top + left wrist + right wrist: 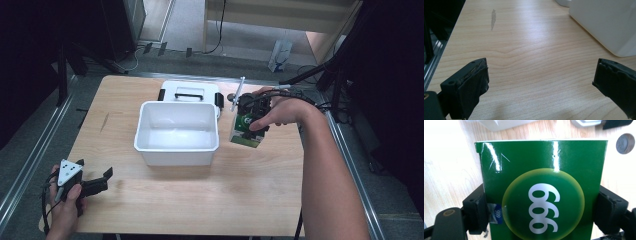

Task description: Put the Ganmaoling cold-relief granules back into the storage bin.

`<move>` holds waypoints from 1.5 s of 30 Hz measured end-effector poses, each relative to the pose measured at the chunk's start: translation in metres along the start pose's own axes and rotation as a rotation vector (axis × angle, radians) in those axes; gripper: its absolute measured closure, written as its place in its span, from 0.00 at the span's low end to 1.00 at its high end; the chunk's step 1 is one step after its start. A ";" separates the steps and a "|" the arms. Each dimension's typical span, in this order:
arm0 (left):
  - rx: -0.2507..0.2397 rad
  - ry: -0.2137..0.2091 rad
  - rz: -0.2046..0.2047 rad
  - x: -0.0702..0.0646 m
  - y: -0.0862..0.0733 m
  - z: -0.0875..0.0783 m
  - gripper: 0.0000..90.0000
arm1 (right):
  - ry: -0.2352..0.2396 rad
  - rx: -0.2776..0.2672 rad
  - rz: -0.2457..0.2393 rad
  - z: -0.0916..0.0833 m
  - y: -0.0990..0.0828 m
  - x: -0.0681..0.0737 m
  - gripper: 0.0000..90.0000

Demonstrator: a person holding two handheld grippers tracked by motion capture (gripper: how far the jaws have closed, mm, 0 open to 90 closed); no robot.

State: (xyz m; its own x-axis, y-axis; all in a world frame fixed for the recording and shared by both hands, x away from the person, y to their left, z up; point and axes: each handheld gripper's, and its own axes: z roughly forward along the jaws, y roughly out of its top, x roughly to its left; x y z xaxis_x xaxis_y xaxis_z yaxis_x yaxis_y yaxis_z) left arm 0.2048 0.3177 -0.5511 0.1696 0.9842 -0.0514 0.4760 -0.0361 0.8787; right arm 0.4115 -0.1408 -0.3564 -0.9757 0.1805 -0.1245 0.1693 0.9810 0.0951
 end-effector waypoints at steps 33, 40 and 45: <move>0.008 -0.006 0.010 -0.001 0.000 0.000 0.00 | -0.014 0.007 -0.104 -0.041 0.088 0.011 0.18; 0.005 -0.006 0.011 -0.001 0.000 0.000 0.00 | -0.012 0.002 -0.133 -0.033 0.104 0.014 0.18; 0.005 -0.007 0.012 -0.001 0.000 0.001 0.00 | 0.001 0.001 -0.143 -0.028 0.114 0.017 0.18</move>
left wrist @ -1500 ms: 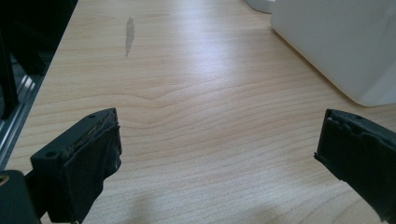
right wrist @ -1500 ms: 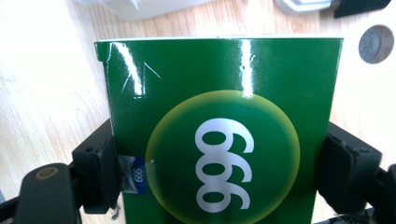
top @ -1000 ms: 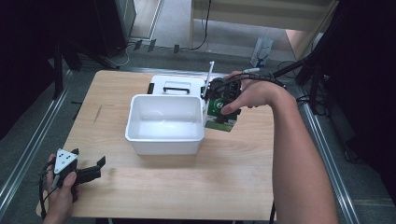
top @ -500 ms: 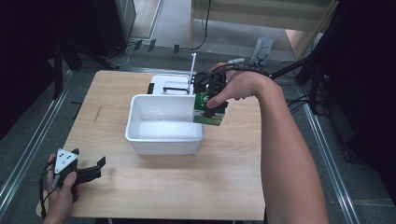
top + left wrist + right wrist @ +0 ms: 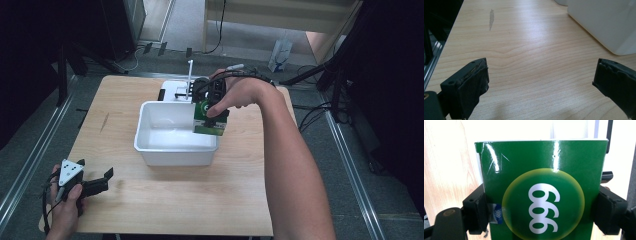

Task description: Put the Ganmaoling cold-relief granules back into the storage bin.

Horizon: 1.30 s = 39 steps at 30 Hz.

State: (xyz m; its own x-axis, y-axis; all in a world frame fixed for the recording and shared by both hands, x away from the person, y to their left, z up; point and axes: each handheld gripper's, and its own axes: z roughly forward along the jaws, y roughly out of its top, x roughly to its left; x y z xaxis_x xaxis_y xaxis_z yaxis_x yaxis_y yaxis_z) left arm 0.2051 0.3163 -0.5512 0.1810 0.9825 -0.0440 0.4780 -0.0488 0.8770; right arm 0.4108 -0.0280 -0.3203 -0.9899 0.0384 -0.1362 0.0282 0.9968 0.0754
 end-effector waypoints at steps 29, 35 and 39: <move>-0.007 -0.002 -0.001 0.000 0.000 0.000 0.00 | 0.020 -0.009 -0.040 0.045 0.017 0.003 0.18; -0.002 -0.005 0.001 0.000 0.000 0.000 0.00 | 0.006 -0.012 -0.078 0.060 0.015 0.006 0.18; -0.002 -0.005 0.000 0.000 0.000 0.000 0.00 | 0.008 -0.027 -0.082 0.073 0.013 0.006 0.18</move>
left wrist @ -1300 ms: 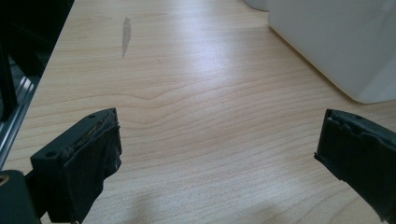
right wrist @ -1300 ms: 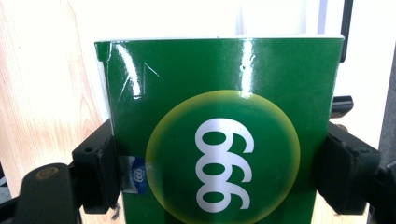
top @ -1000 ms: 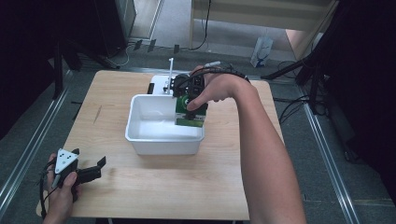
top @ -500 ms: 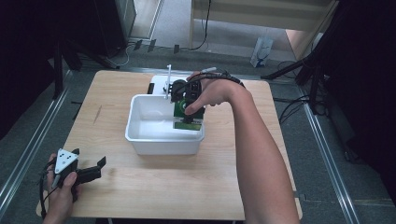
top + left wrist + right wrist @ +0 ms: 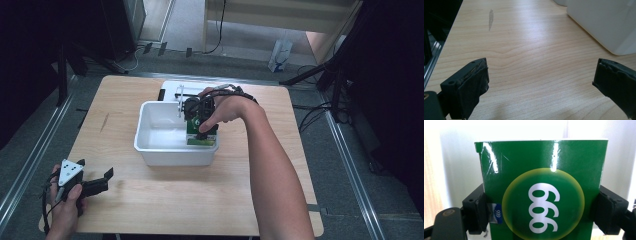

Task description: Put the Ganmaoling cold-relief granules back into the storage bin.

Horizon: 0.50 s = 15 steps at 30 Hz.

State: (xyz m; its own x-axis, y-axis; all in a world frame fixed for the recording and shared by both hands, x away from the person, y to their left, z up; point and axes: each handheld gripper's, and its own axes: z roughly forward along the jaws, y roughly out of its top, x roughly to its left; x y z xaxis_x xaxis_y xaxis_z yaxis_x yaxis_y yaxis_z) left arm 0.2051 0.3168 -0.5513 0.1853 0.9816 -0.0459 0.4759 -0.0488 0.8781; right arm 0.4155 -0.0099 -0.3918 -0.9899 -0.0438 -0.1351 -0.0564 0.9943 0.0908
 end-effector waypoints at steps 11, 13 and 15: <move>0.001 -0.002 -0.001 0.000 0.000 0.000 0.00 | 0.028 0.016 0.009 0.028 -0.001 0.000 0.18; -0.002 -0.001 -0.002 0.000 0.000 0.000 0.00 | 0.034 0.020 0.015 0.032 -0.002 0.000 0.18; -0.001 -0.001 -0.002 0.000 0.000 0.000 0.00 | 0.037 0.022 0.019 0.034 -0.002 0.000 0.18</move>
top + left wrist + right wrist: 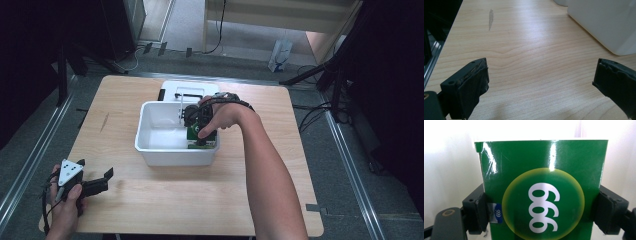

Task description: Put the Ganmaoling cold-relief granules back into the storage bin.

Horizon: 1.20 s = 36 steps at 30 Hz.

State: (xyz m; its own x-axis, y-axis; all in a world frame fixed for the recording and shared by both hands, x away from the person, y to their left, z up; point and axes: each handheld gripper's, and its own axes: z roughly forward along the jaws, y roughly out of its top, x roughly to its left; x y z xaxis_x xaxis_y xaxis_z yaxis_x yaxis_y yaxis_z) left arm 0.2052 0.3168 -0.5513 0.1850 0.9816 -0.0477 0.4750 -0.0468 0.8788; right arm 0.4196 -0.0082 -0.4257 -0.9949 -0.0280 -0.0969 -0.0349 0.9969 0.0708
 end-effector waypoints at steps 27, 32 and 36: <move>0.003 0.000 -0.003 0.000 0.000 0.000 0.00 | -0.030 0.058 0.067 0.016 -0.002 -0.002 0.16; 0.004 0.001 0.001 0.000 0.000 0.000 0.00 | -0.030 0.035 0.089 -0.001 -0.004 0.000 0.08; 0.003 0.002 0.001 0.000 0.000 0.000 0.00 | -0.048 0.021 0.114 -0.013 -0.006 -0.001 0.01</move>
State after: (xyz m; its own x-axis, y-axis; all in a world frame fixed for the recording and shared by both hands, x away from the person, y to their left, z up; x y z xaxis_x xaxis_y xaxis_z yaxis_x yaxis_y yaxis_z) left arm 0.2054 0.3171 -0.5512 0.1840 0.9819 -0.0459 0.4773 -0.0484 0.8774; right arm 0.4196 -0.0153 -0.4130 -0.9865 0.0891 -0.1370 0.0810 0.9947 0.0637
